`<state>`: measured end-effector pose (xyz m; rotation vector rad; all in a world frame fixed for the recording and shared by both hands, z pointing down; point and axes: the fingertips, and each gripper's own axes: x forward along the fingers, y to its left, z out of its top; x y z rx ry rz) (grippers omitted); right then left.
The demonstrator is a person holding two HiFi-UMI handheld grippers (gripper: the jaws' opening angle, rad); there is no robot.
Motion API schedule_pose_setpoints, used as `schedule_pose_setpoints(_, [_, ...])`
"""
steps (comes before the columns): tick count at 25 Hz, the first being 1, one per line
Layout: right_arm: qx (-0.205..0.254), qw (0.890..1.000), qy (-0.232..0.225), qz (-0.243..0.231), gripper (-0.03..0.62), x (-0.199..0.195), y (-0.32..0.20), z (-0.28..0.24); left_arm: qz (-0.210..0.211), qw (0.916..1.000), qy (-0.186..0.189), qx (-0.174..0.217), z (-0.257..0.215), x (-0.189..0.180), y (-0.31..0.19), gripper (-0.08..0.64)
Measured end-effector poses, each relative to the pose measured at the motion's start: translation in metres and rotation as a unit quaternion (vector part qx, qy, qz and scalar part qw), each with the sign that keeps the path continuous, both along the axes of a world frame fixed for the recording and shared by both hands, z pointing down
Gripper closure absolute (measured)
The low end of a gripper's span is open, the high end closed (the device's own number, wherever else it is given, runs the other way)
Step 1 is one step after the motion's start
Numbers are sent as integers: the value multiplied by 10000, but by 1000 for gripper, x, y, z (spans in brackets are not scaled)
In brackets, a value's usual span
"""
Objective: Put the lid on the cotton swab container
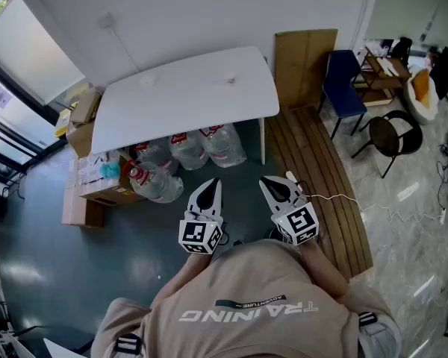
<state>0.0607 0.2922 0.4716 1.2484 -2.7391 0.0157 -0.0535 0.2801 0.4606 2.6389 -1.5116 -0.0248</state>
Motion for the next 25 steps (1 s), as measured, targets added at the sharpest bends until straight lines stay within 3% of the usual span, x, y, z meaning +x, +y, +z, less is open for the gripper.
schedule_pose_setpoints(9, [134,9998,-7,179,575,25,-10,-4,-100,9996,142,-203,11,14,-10,548])
schedule_pose_setpoints(14, [253,9994,-51,236,574,40,-19,-11,-156,9998,18,-122,8,24,-19,548])
schedule_pose_setpoints(25, [265,9995,-170,60,574,64,-45,-6,-459,9988,-9,-174,15,44,-33,548])
